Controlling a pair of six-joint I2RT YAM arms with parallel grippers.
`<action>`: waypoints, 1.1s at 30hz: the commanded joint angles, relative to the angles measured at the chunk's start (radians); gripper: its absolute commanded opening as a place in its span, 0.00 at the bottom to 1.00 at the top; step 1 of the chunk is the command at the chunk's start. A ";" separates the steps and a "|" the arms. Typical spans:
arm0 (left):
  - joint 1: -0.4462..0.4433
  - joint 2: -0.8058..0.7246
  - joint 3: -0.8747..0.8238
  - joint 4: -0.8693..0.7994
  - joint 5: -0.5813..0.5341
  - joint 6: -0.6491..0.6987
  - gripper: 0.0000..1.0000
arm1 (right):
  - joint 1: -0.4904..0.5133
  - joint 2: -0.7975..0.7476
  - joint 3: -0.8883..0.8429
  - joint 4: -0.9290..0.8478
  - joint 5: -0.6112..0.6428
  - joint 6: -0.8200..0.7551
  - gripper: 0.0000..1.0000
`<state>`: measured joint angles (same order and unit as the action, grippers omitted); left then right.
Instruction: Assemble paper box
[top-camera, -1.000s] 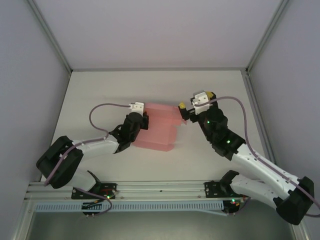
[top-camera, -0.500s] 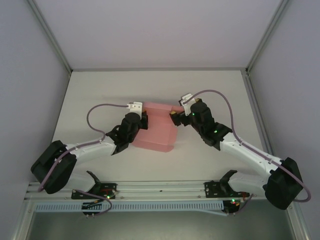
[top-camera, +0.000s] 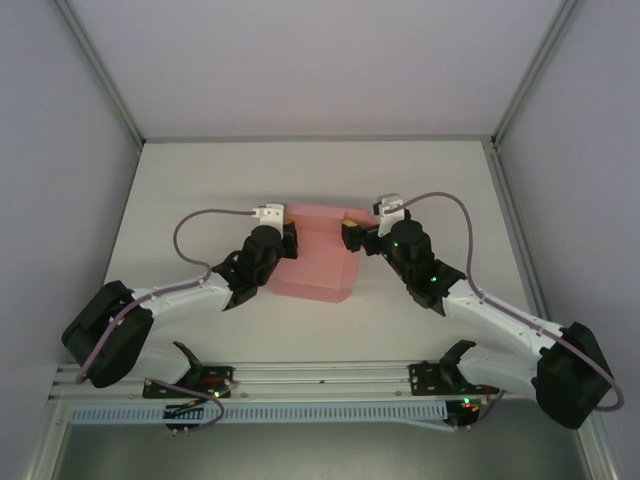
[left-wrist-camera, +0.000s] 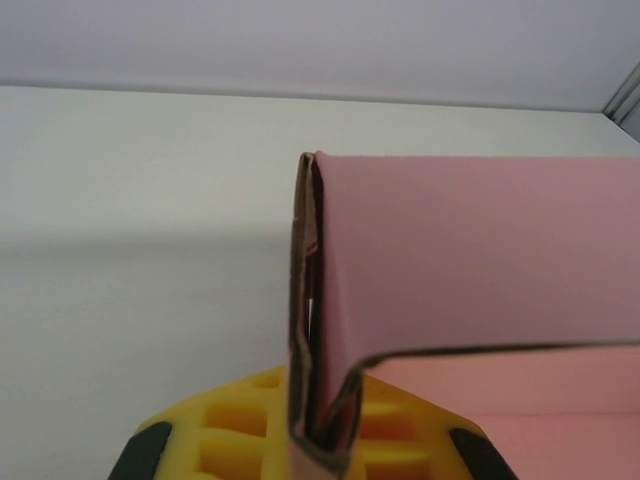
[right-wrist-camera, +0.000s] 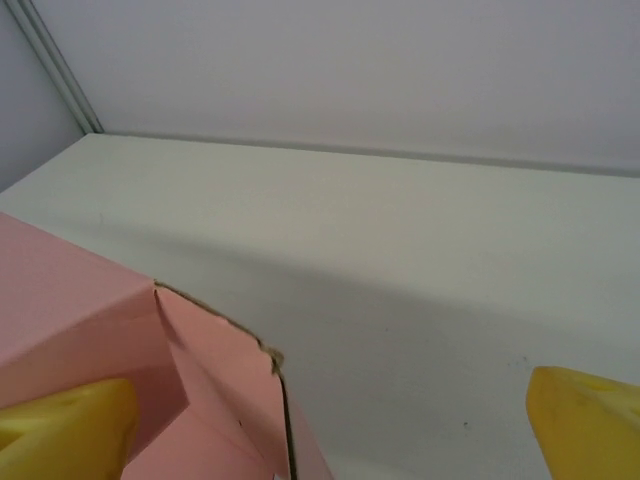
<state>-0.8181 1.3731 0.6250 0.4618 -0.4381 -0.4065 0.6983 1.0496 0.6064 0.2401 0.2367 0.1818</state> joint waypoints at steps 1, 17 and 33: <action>-0.007 -0.028 0.013 -0.032 -0.068 -0.007 0.00 | -0.003 -0.089 -0.003 -0.126 0.051 0.066 1.00; -0.007 -0.027 0.043 -0.063 -0.085 0.035 0.00 | -0.051 -0.043 -0.011 -0.398 0.206 0.146 1.00; -0.008 -0.026 0.036 -0.050 -0.029 0.048 0.00 | -0.088 0.002 -0.061 -0.167 0.024 0.096 1.00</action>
<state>-0.8185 1.3598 0.6460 0.3985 -0.4774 -0.3820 0.6167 1.0557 0.5545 -0.0086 0.2935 0.2955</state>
